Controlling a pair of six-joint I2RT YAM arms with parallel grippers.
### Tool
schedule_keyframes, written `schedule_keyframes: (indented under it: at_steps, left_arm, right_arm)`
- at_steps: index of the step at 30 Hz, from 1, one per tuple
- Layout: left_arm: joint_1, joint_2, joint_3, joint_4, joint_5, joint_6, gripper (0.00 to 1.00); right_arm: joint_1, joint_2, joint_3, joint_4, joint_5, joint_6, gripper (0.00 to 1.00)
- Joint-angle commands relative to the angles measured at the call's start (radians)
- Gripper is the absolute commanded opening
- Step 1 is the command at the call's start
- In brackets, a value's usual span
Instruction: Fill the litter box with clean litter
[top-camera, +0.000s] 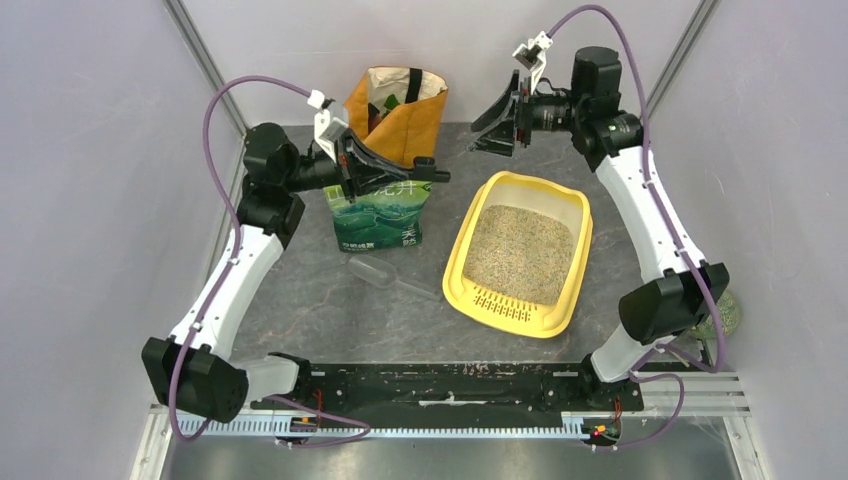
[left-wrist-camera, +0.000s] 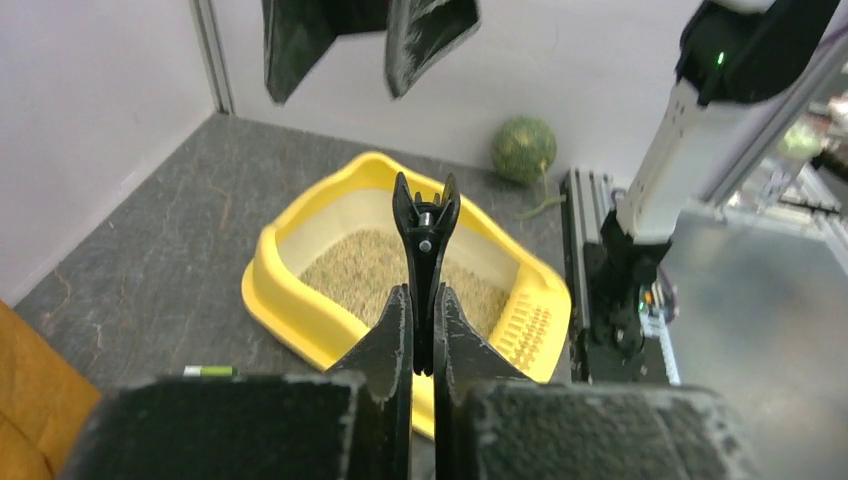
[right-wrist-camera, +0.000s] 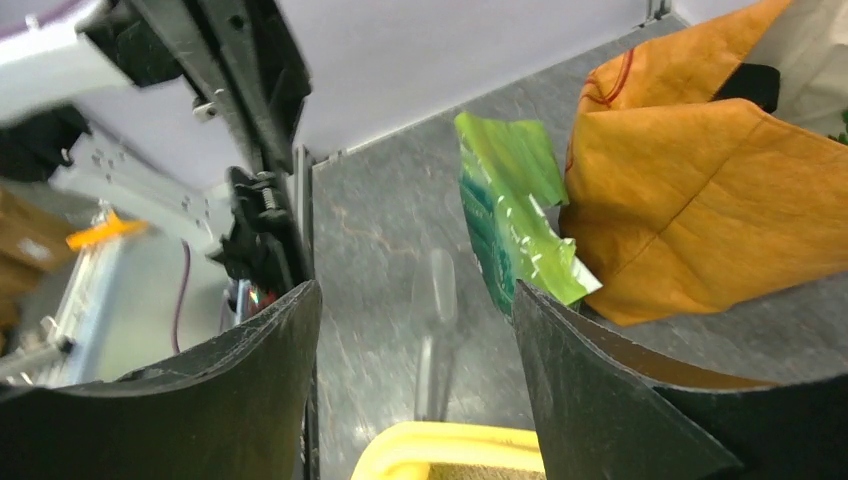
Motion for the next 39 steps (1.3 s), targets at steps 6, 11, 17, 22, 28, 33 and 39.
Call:
schedule_keyframes:
  at_steps: [6,11,17,22,28,33,39]
  left_arm:
    - [-0.063,-0.062,0.050,-0.467,0.020,0.616,0.02]
    - [-0.069,-0.062,0.055,-0.509,0.025,0.672,0.02]
    - [-0.081,-0.058,0.045,-0.489,0.034,0.675,0.02]
    - [-0.083,-0.063,0.027,-0.444,0.031,0.640,0.02]
    - [-0.084,-0.065,0.024,-0.434,0.025,0.622,0.02]
    - [-0.083,-0.071,0.014,-0.412,0.019,0.601,0.02]
    - [-0.083,-0.075,0.011,-0.400,-0.001,0.584,0.07]
  right_arm:
    - [0.173,-0.051,0.163,-0.799,0.116,-0.792,0.76]
    - [0.233,-0.082,0.109,-0.734,0.140,-0.760,0.78]
    - [0.262,-0.120,0.008,-0.517,0.165,-0.649,0.77]
    - [0.278,-0.124,-0.020,-0.395,0.160,-0.570,0.75]
    - [0.293,-0.128,-0.043,-0.321,0.153,-0.532,0.67]
    - [0.295,-0.136,-0.058,-0.300,0.153,-0.532,0.53]
    - [0.295,-0.143,-0.063,-0.297,0.159,-0.538,0.25]
